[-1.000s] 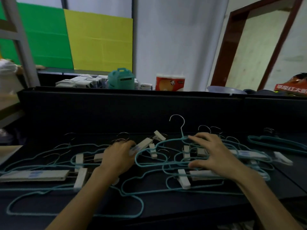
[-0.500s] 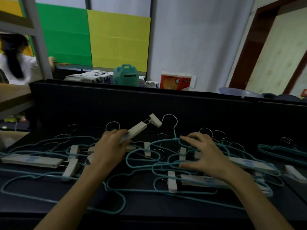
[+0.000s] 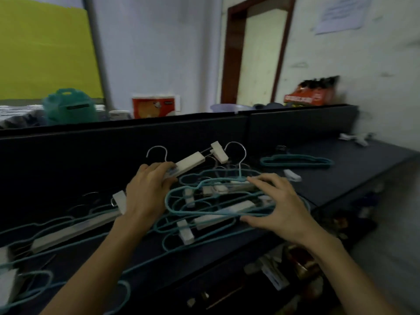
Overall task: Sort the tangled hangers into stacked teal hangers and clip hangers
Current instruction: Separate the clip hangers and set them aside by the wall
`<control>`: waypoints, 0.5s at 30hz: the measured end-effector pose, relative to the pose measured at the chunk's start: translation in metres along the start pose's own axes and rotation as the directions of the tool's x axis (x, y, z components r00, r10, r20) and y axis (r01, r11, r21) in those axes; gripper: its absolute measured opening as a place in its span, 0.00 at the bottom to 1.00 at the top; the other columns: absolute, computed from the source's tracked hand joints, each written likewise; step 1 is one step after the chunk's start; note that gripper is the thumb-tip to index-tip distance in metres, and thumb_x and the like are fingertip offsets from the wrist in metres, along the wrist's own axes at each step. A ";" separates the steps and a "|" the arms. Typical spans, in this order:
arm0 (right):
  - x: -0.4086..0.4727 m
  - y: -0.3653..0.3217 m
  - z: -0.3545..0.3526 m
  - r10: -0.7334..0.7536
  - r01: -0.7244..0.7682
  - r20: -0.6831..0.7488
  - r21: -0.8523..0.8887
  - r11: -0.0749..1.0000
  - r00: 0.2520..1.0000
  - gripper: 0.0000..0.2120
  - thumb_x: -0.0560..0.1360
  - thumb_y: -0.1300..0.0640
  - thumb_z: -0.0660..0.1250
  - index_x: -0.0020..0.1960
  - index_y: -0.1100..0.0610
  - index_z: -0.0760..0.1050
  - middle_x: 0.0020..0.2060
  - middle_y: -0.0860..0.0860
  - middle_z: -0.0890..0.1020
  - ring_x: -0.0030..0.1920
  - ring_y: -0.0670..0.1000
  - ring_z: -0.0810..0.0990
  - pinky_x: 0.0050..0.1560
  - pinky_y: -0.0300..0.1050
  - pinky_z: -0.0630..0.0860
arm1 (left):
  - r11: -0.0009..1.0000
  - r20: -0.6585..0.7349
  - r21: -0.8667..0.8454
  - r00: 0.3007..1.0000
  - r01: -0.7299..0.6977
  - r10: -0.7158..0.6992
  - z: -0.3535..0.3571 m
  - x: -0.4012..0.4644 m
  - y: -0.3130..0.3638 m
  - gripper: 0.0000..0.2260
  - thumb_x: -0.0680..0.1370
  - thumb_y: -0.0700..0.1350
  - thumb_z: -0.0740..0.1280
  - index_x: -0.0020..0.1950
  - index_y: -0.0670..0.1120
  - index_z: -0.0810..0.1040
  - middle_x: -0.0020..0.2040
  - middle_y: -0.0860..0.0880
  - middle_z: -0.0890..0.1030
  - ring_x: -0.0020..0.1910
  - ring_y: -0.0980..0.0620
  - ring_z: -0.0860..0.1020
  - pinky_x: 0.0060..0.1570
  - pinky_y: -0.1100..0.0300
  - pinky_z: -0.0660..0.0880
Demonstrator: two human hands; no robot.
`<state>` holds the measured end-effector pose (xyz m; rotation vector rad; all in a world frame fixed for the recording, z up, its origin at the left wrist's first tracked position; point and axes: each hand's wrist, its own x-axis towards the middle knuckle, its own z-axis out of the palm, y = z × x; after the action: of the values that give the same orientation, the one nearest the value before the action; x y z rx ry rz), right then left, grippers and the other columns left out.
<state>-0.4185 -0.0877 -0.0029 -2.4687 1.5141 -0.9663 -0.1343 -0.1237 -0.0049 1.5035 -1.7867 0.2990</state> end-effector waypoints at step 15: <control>-0.112 0.122 -0.095 0.309 -0.335 -0.174 -0.148 0.931 0.935 0.45 0.60 0.25 0.61 0.71 0.45 0.64 0.59 0.38 0.64 0.62 0.40 0.60 0.60 0.40 0.63 | 0.970 0.148 -0.131 0.964 -0.203 0.222 0.102 0.020 0.166 0.13 0.76 0.45 0.68 0.61 0.48 0.77 0.58 0.48 0.80 0.55 0.41 0.73 0.32 0.56 0.65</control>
<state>-0.6004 -0.0336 -0.0271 -2.1864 2.0558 -1.0095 -0.3275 -0.1559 -0.0129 1.2876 -2.0642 0.1794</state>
